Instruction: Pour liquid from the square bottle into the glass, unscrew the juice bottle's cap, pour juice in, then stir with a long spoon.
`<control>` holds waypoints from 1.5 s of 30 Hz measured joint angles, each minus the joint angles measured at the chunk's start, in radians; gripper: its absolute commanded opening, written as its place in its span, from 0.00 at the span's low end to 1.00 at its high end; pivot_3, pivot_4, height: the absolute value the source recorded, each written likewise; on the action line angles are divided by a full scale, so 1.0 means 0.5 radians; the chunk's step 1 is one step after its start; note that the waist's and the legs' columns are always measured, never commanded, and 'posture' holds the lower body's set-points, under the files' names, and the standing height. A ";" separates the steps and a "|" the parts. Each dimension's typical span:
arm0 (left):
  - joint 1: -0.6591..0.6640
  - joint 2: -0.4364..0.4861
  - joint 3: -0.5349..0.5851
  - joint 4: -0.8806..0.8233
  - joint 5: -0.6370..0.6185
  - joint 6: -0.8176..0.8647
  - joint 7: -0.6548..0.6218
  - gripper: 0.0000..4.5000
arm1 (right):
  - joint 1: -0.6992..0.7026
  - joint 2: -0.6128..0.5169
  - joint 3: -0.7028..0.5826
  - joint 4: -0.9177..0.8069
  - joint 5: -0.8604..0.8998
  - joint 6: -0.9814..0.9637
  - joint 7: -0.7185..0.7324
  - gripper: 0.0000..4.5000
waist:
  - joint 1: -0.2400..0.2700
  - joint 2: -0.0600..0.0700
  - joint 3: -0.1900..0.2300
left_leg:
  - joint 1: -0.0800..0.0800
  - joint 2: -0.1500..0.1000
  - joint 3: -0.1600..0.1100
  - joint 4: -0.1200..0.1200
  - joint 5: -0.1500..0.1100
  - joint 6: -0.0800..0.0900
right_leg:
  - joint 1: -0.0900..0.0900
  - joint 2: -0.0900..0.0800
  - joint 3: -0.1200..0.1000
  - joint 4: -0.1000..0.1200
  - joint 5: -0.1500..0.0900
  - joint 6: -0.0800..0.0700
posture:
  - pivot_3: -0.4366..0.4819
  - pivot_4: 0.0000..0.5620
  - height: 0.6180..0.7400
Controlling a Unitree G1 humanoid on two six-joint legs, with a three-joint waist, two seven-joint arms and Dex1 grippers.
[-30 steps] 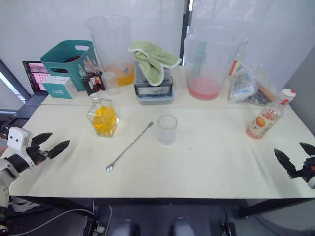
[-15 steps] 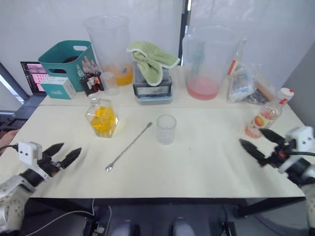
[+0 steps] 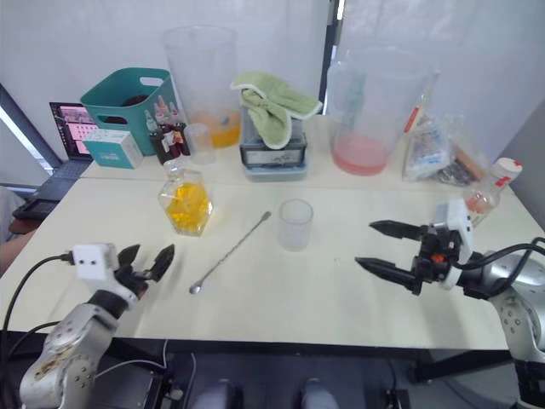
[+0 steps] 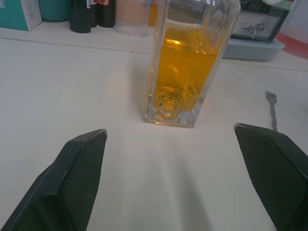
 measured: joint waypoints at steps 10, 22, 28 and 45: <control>-0.397 0.129 -0.090 0.067 0.079 0.311 0.148 1.00 | -0.005 -0.020 0.084 -0.022 -0.092 -0.030 0.095 0.99 | -0.003 0.000 0.000 | -0.001 -0.001 -0.001 0.000 0.000 0.000 | -0.001 0.000 0.000 0.000 0.000 0.000 | 0.48 0.27 1.00; -0.828 0.148 -0.268 0.501 0.288 0.318 0.143 1.00 | 0.111 -0.002 0.079 -0.173 -0.121 -0.060 0.009 0.99 | 0.003 0.000 0.000 | -0.002 -0.002 -0.003 0.000 0.000 0.000 | -0.001 0.000 -0.001 -0.001 0.000 0.001 | 0.48 0.27 1.00; -1.063 0.053 -0.372 0.765 0.444 0.214 0.207 1.00 | 0.130 0.019 0.081 -0.203 -0.121 -0.060 -0.027 0.99 | 0.003 -0.001 0.000 | -0.003 -0.004 -0.006 0.000 0.000 0.000 | -0.001 0.000 -0.001 0.000 0.001 0.001 | 0.48 0.27 1.00; -1.288 -0.007 -0.350 1.179 0.575 -0.056 0.145 0.66 | 0.166 0.058 0.083 -0.265 -0.121 -0.059 -0.141 1.00 | 0.027 -0.001 0.001 | -0.004 -0.007 -0.010 0.000 0.001 -0.001 | 0.000 -0.002 -0.001 0.001 0.003 0.004 | 0.48 0.27 1.00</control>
